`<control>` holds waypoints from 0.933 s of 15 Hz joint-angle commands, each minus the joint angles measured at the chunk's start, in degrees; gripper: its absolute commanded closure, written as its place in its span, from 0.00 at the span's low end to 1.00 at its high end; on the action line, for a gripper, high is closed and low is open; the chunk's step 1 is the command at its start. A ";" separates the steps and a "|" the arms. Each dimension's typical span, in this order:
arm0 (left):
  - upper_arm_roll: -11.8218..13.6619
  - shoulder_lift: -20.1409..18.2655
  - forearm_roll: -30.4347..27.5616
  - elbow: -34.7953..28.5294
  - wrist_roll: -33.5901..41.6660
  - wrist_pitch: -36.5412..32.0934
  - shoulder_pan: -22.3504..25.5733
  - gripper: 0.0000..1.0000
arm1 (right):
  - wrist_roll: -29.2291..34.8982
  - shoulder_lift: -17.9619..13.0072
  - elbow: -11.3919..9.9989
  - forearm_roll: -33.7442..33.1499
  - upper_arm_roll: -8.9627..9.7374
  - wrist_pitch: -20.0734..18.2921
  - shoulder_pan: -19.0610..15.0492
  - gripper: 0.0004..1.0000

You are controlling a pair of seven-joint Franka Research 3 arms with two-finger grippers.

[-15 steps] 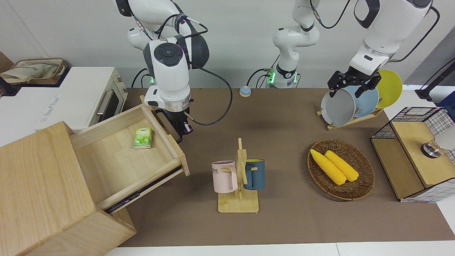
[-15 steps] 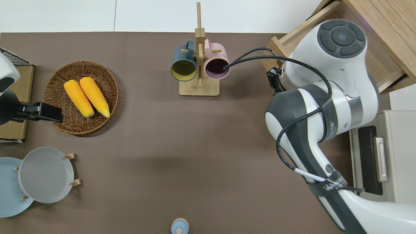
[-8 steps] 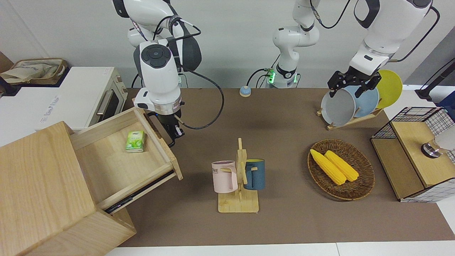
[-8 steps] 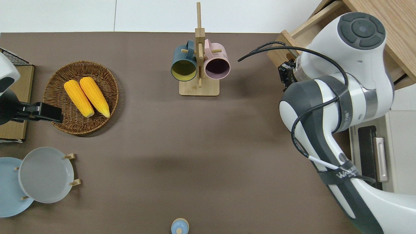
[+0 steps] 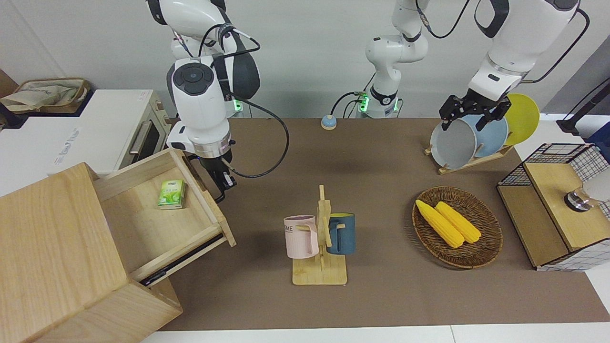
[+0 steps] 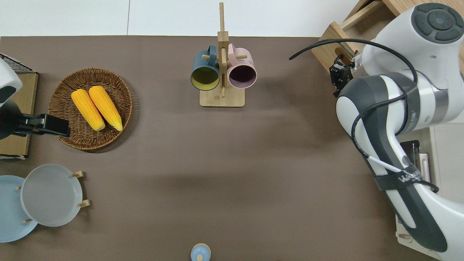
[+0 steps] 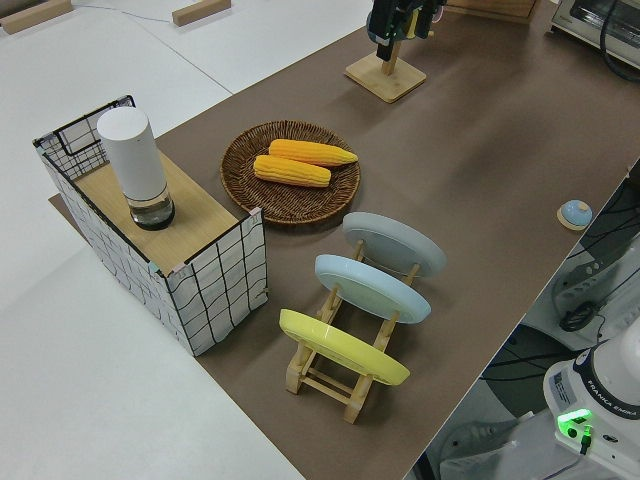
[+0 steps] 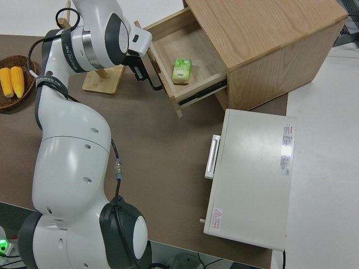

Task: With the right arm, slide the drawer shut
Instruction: 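Push the wooden drawer away from the robot with the right gripper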

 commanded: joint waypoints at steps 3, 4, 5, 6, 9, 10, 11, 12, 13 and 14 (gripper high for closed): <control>0.00 -0.25 1.02 0.58 -0.60 -1.04 -0.39 0.01 | -6.92 2.84 4.55 1.33 1.05 -0.14 -4.05 1.00; 0.00 -0.16 1.02 0.49 -0.60 -1.04 -0.39 0.01 | -7.18 3.11 4.90 1.50 1.05 -0.14 -4.66 1.00; 0.00 -0.25 1.02 0.58 -0.60 -1.04 -0.39 0.01 | -7.79 3.63 5.17 2.02 1.39 -0.05 -5.45 1.00; 0.00 -0.25 1.02 0.58 -0.60 -1.04 -0.30 0.01 | -8.67 3.90 5.60 2.12 2.01 -0.05 -6.24 1.00; 0.00 -0.25 1.02 0.49 -0.60 -1.04 -0.39 0.01 | -9.56 4.77 5.87 2.12 2.28 0.39 -8.35 1.00; 0.00 -0.25 1.02 0.49 -0.60 -1.04 -0.39 0.01 | -9.65 5.13 6.05 2.12 2.36 0.48 -8.97 1.00; 0.00 -0.25 1.02 0.58 -0.60 -1.04 -0.30 0.01 | -9.73 5.48 6.66 2.12 2.36 0.48 -9.58 1.00; 0.00 -0.16 1.02 0.58 -0.60 -1.04 -0.39 0.01 | -10.08 5.92 7.36 2.12 2.28 0.48 -10.03 1.00; 0.00 -0.25 1.02 0.49 -0.60 -1.04 -0.39 0.01 | -10.78 6.18 7.71 2.12 2.28 0.48 -10.47 1.00; 0.00 -0.25 1.02 0.58 -0.60 -1.04 -0.39 0.01 | -11.31 6.79 8.24 2.12 2.36 0.22 -10.99 1.00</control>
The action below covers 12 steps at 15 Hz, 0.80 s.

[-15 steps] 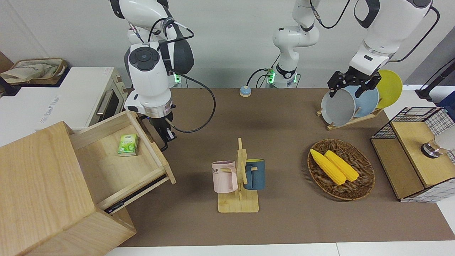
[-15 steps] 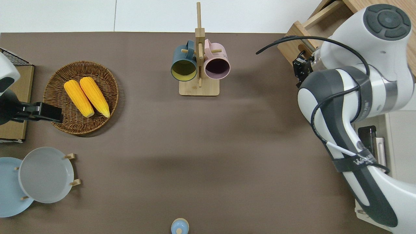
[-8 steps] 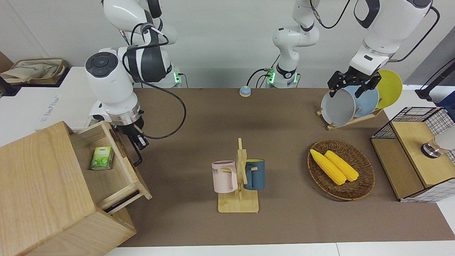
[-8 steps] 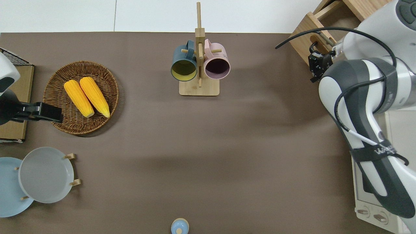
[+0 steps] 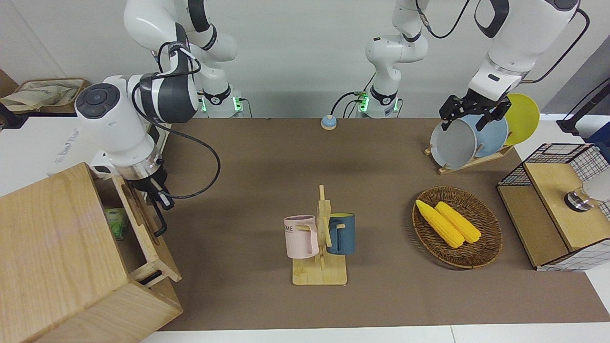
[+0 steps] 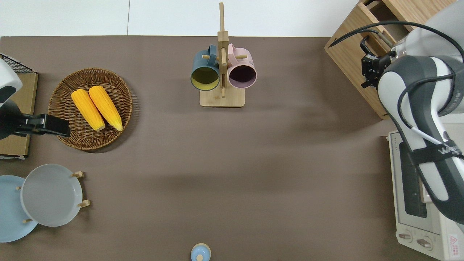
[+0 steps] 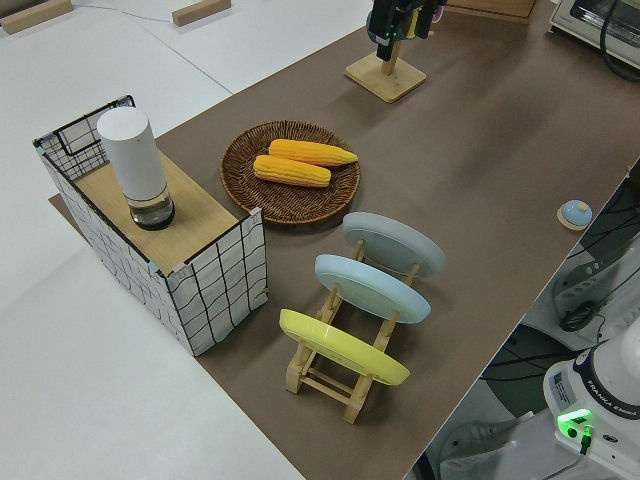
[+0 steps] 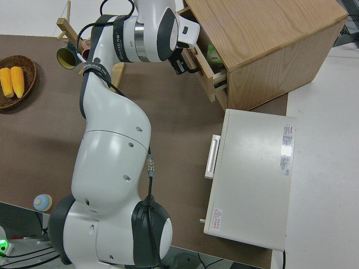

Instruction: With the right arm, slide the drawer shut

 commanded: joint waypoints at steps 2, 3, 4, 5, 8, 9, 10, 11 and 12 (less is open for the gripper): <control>0.00 -0.25 1.02 0.58 -0.60 -1.04 -0.39 0.01 | -2.99 3.14 4.33 0.60 1.09 -0.15 -3.08 1.00; 0.00 -0.25 1.02 0.58 -0.60 -1.04 -0.39 0.01 | -3.16 3.49 4.42 0.42 1.09 -0.24 -3.52 1.00; 0.00 -0.25 1.02 0.49 -0.60 -1.04 -0.30 0.01 | -3.43 3.67 4.42 0.42 1.00 -0.24 -3.61 1.00; 0.00 -0.16 1.02 0.58 -0.60 -1.04 -0.39 0.01 | -3.95 3.85 4.51 0.33 1.00 -0.24 -3.61 1.00; 0.00 -0.25 1.02 0.58 -0.60 -1.04 -0.39 0.01 | -4.75 4.64 5.56 0.24 0.91 -0.42 -4.05 1.00; 0.00 -0.25 1.02 0.49 -0.60 -1.04 -0.39 0.01 | -4.75 4.90 5.65 0.24 0.91 -0.42 -4.14 1.00; 0.00 -0.25 1.02 0.58 -0.60 -1.04 -0.39 0.01 | -4.75 4.99 5.91 0.16 0.91 -0.42 -4.14 1.00; 0.00 -0.25 1.02 0.58 -0.60 -1.04 -0.39 0.01 | -4.75 5.16 6.17 0.07 0.91 -0.59 -4.23 1.00; 0.00 -0.16 1.02 0.58 -0.60 -1.04 -0.39 0.01 | -4.75 5.34 6.52 -0.28 0.91 -0.77 -4.23 1.00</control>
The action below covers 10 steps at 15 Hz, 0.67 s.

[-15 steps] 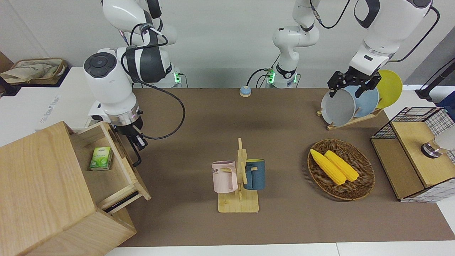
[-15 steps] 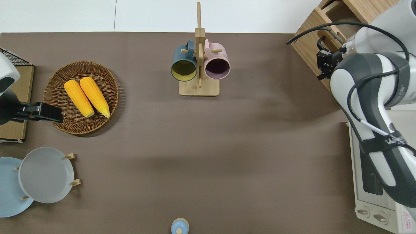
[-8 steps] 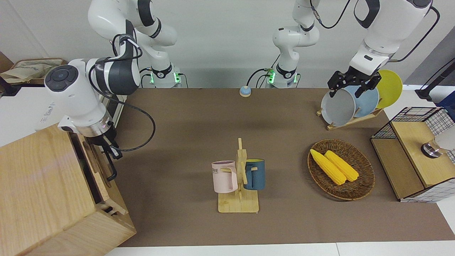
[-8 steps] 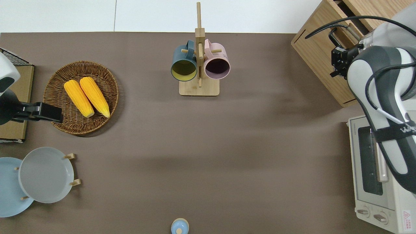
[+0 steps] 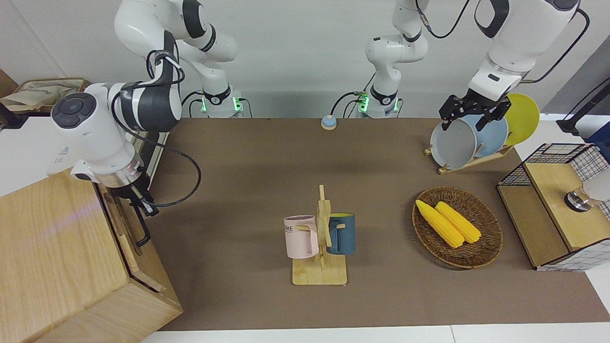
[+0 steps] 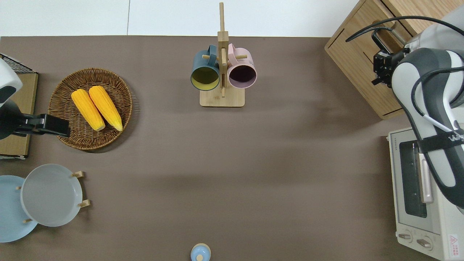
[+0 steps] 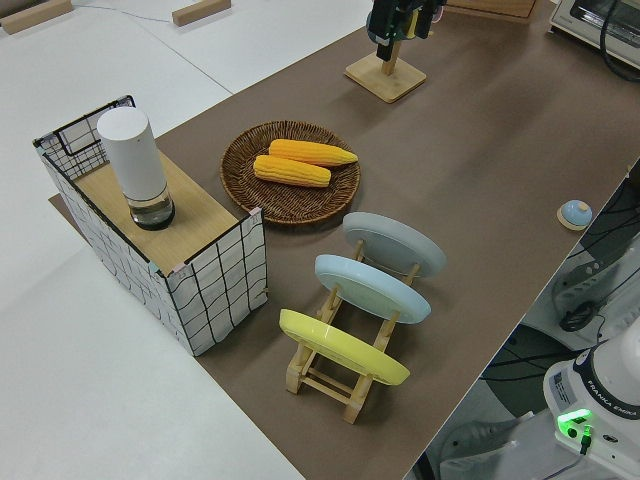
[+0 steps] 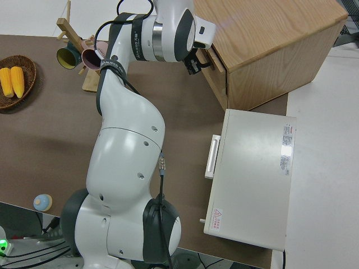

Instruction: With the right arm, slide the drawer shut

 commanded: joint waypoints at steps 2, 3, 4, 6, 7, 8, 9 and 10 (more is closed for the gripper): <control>0.00 -0.25 1.02 0.49 -0.60 -1.04 -0.39 0.01 | -1.87 2.23 3.60 -0.38 0.84 -0.98 -1.39 1.00; 0.00 -0.16 1.02 0.49 -0.60 -1.04 -0.39 0.01 | -1.87 2.23 3.69 -0.38 0.84 -0.98 -1.30 1.00; 0.00 -0.25 1.02 0.49 -0.60 -1.04 -0.30 0.01 | -1.78 2.23 3.69 -0.38 0.84 -0.98 -1.30 1.00; 0.00 -0.25 1.02 0.58 -0.60 -1.04 -0.39 0.01 | -1.87 2.23 3.69 -0.38 0.84 -0.98 -1.22 1.00; 0.00 -0.25 1.02 0.58 -0.60 -1.04 -0.39 0.01 | -1.78 2.15 3.69 -0.38 0.84 -1.06 -1.04 1.00; 0.00 -0.16 1.02 0.49 -0.60 -1.04 -0.39 0.01 | -1.78 2.14 3.60 -0.38 0.84 -1.06 -0.87 1.00; 0.00 -0.25 1.02 0.58 -0.60 -1.04 -0.39 0.01 | -1.78 1.97 3.60 -0.38 0.84 -1.06 -0.69 1.00; 0.00 -0.16 1.02 0.49 -0.60 -1.04 -0.39 0.01 | -1.78 1.79 3.60 -0.38 0.93 -1.06 -0.43 1.00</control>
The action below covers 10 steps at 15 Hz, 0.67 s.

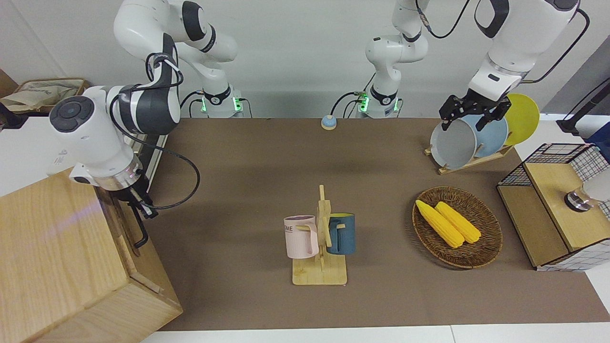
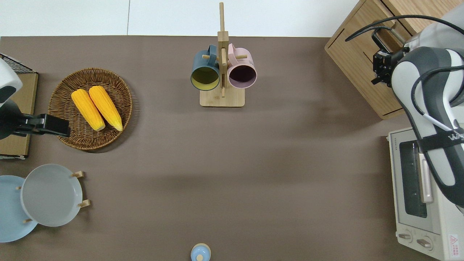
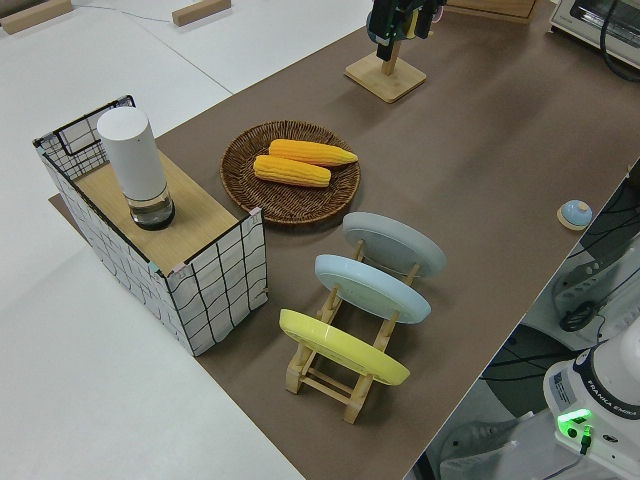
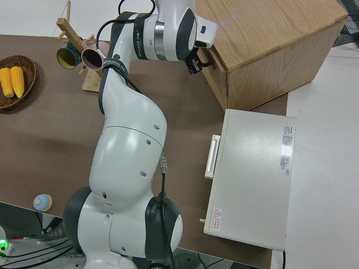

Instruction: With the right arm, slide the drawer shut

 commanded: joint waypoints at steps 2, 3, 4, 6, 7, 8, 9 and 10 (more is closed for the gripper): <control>0.00 -0.25 1.02 0.49 -0.60 -1.04 -0.39 0.01 | -1.19 1.13 2.73 -0.28 0.84 -0.88 0.28 1.00; 0.00 -0.25 1.02 0.58 -0.60 -1.04 -0.39 0.01 | -1.10 1.04 2.73 -0.37 0.75 -0.88 0.80 1.00; 0.00 -0.25 1.02 0.58 -0.60 -1.04 -0.39 0.01 | -1.01 0.78 2.55 -0.37 0.49 -0.97 1.59 1.00; 0.00 -0.16 1.02 0.58 -0.60 -1.04 -0.39 0.01 | -1.27 0.17 2.38 -0.45 -0.30 -2.02 3.61 1.00; 0.00 -0.25 1.02 0.49 -0.60 -1.04 -0.39 0.01 | -1.45 -0.44 2.29 -1.33 -0.30 -2.11 4.75 1.00; 0.00 -0.25 1.02 0.58 -0.60 -1.04 -0.39 0.01 | -1.63 -1.15 1.85 -2.73 -0.39 -2.28 5.89 1.00; 0.00 -0.25 1.02 0.58 -0.60 -1.04 -0.39 0.01 | -1.98 -1.85 0.89 -3.44 -0.56 -2.98 7.04 1.00; 0.00 -0.25 1.02 0.58 -0.60 -1.04 -0.39 0.01 | -3.11 -2.73 -0.16 -3.53 -0.65 -3.25 8.09 1.00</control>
